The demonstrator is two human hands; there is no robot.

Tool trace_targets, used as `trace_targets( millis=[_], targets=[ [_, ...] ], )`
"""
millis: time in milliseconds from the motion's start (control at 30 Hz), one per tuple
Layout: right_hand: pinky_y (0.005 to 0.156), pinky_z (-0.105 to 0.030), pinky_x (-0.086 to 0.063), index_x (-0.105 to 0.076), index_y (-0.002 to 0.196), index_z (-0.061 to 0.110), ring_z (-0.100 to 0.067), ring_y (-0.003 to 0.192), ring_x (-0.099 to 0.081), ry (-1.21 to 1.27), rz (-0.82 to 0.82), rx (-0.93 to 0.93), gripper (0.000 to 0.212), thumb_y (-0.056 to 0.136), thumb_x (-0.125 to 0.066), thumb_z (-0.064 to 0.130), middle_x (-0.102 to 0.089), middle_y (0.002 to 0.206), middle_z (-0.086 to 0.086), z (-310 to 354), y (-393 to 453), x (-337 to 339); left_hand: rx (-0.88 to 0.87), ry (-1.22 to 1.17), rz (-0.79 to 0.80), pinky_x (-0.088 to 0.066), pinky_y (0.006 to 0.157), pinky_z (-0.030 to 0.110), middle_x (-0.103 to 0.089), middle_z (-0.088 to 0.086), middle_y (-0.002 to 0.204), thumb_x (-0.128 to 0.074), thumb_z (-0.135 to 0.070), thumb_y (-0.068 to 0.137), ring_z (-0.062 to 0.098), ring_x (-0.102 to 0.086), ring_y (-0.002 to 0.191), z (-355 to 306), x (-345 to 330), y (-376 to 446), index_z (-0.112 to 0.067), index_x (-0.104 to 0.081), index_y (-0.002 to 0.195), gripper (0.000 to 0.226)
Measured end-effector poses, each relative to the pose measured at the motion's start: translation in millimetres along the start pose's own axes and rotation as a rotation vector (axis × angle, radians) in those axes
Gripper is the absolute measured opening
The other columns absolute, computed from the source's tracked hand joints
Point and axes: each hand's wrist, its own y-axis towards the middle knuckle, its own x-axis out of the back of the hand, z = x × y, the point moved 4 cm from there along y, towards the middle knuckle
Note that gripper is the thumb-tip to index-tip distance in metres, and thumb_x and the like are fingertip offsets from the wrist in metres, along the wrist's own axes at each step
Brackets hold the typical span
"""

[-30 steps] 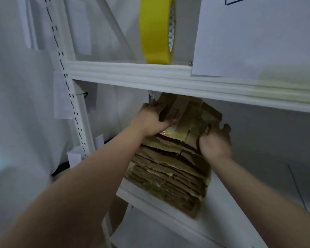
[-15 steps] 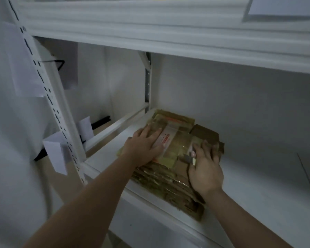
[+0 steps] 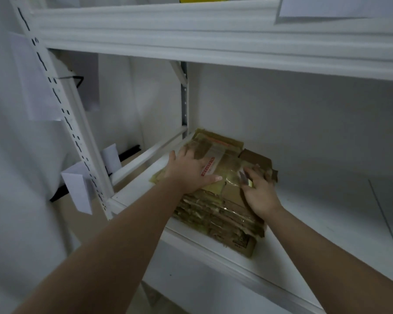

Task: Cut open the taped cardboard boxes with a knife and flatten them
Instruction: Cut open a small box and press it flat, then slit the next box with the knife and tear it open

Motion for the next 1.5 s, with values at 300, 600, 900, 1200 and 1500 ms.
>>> trace_targets(
  millis=[300, 600, 900, 1200, 1500],
  targets=[
    [0.09, -0.03, -0.039, -0.05, 0.129, 0.015, -0.032, 0.12, -0.05, 0.214, -0.286, 0.048, 0.033, 0.102, -0.034, 0.023, -0.057, 0.128, -0.011, 6.6, -33.7, 55.8, 0.037, -0.191, -0.018, -0.033, 0.108, 0.052, -0.036, 0.015, 0.149, -0.02, -0.078, 0.081, 0.035, -0.034, 0.134, -28.2, 28.5, -10.4, -0.022, -0.035, 0.146, 0.087],
    [0.069, -0.034, -0.043, -0.052, 0.101, 0.015, -0.037, 0.09, -0.059, 0.05, -0.411, -0.07, 0.018, 0.098, -0.041, 0.03, -0.063, 0.1, -0.015, -50.5, -77.7, 143.0, -0.006, 0.092, -0.282, -0.025, 0.11, 0.056, -0.049, 0.018, 0.138, -0.032, -0.072, 0.086, 0.037, -0.041, 0.128, -132.8, 87.4, -37.8, -0.017, -0.047, 0.136, 0.076],
    [0.071, -0.034, -0.04, -0.056, 0.112, 0.013, -0.037, 0.103, -0.056, -0.182, -0.516, -0.072, 0.022, 0.097, -0.043, 0.021, -0.06, 0.114, -0.015, -196.8, -168.8, 266.4, -0.587, -0.275, -0.561, -0.044, 0.09, 0.046, -0.061, 0.012, 0.111, -0.046, -0.041, 0.085, 0.034, -0.056, 0.11, -384.5, 40.5, -82.0, -0.007, -0.064, 0.112, 0.047],
    [0.08, -0.04, -0.043, -0.054, 0.117, 0.014, -0.028, 0.114, -0.043, -0.269, -0.774, -0.011, 0.026, 0.094, -0.045, 0.017, -0.05, 0.12, -0.01, -326.5, -265.4, 410.7, -0.801, -0.51, -0.497, -0.046, 0.09, 0.041, -0.058, 0.017, 0.111, -0.046, -0.038, 0.079, 0.034, -0.055, 0.103, -647.6, 37.1, -112.1, 0.001, -0.058, 0.116, 0.055],
    [0.075, -0.029, -0.033, -0.051, 0.121, 0.016, -0.027, 0.117, -0.042, -0.183, -0.832, -0.254, 0.033, 0.089, -0.05, 0.011, -0.048, 0.122, -0.01, -411.4, -309.7, 477.7, -0.604, -0.583, 0.099, -0.052, 0.078, 0.043, -0.06, 0.015, 0.119, -0.051, -0.038, 0.08, 0.034, -0.06, 0.102, -766.3, 4.9, -134.6, -0.015, -0.031, 0.143, 0.069]
  ],
)
